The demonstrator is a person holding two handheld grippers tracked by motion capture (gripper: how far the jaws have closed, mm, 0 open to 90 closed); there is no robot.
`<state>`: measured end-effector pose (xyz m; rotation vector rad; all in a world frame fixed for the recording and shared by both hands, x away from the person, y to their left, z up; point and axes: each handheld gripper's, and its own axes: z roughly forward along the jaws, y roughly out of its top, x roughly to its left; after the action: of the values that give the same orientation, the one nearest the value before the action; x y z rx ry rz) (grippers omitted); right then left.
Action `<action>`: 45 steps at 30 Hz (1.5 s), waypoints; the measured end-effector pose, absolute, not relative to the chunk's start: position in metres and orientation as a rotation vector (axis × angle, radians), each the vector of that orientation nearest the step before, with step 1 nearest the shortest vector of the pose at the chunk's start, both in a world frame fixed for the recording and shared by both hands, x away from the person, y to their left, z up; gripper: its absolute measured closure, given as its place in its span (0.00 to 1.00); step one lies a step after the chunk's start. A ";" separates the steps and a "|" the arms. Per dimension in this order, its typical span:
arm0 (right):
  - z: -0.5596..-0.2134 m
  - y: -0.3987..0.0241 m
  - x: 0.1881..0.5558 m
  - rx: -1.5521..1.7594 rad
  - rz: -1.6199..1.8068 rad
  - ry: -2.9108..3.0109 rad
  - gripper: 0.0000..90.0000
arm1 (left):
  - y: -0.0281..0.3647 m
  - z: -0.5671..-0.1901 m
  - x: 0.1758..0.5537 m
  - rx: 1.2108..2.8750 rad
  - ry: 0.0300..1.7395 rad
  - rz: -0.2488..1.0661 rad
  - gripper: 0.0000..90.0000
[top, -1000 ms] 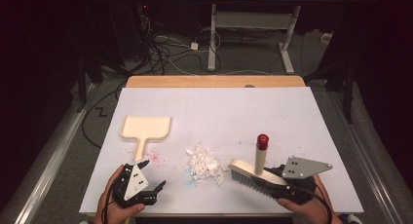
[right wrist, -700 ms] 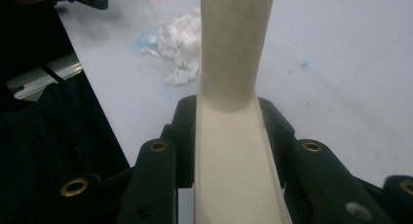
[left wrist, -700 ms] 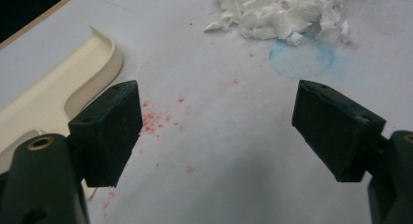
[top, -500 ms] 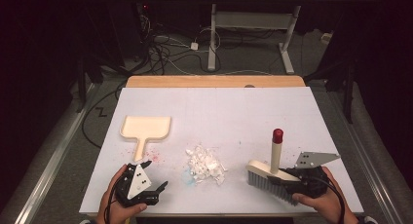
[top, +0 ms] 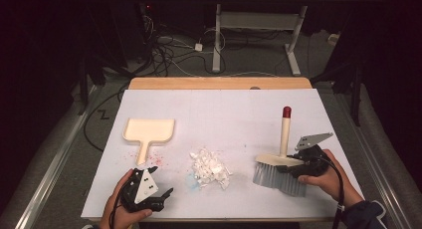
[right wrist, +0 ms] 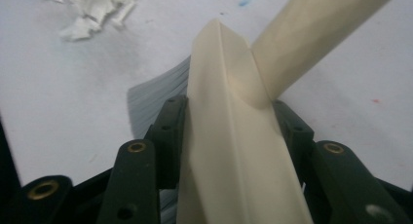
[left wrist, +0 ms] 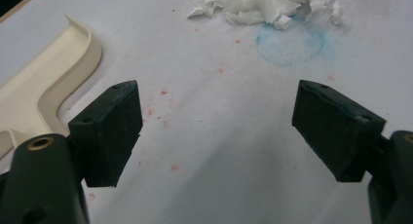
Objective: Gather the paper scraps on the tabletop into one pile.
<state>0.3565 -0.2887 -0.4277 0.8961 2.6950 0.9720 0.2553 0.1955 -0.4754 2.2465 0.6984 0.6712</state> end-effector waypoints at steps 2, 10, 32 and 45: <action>-0.427 -0.287 0.360 0.872 0.936 2.681 0.60 | 0.195 -0.475 0.255 2.247 0.697 0.668 0.20; -0.428 -0.272 0.380 0.723 0.720 2.663 0.45 | 0.194 -0.477 0.257 2.262 0.692 0.655 0.20; -0.434 -0.292 0.308 0.833 1.069 2.042 0.25 | 0.195 -0.475 0.257 2.244 0.697 0.684 0.19; -0.436 -0.297 0.274 0.822 1.102 1.932 0.20 | 0.191 -0.476 0.256 2.259 0.685 0.703 0.19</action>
<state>0.2743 -0.2966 -0.4361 0.8218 1.9317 1.1016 0.2556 0.1915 -0.4758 2.2585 0.6849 0.7027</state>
